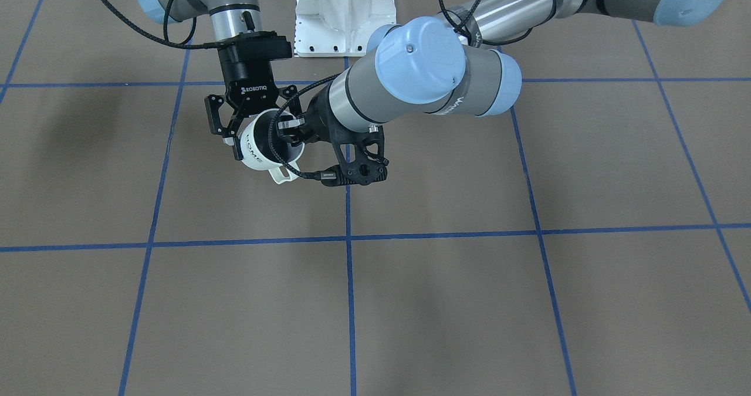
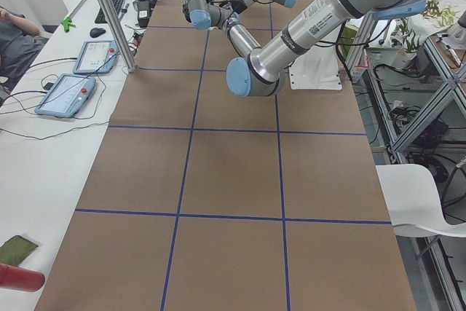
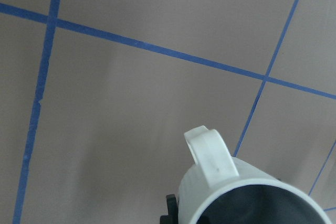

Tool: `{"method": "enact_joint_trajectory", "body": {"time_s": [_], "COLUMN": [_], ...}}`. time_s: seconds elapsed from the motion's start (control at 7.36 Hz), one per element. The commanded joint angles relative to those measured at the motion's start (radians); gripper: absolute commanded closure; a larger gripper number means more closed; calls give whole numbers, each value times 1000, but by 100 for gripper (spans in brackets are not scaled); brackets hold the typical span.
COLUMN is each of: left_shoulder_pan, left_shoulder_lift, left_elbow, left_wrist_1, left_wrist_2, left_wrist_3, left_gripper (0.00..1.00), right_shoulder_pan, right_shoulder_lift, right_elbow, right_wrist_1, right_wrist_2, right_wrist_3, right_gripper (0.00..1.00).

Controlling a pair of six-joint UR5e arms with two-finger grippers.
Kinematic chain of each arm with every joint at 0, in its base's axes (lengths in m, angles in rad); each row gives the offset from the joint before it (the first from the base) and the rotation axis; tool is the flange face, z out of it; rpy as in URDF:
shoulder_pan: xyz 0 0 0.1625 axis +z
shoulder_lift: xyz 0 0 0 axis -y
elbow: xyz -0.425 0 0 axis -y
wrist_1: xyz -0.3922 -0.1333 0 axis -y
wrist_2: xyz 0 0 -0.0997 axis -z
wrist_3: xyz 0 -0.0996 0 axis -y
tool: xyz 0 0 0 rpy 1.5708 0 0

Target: Left arm hands cup to right arm to dump lemon

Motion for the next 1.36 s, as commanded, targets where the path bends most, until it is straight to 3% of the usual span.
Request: {"method": "enact_joint_trajectory", "body": {"time_s": [0.0,0.54,1.22], "left_shoulder_pan": [-2,-12,-141], "left_shoulder_lift": [1,6,33], "left_elbow": [-6,-6,0], "left_wrist_1": [0,2,3], "left_wrist_2": [-6,-6,-9], "left_wrist_3": [-2,4,12], "left_gripper": [100,100,100], "right_shoulder_pan": [0,1,9], "right_shoulder_lift": [0,-2,-5], "right_elbow": [1,-1,-5], "right_wrist_1": [0,0,0], "right_wrist_2": [0,2,6], "right_wrist_3": [2,2,12], "right_gripper": [0,0,0]}}
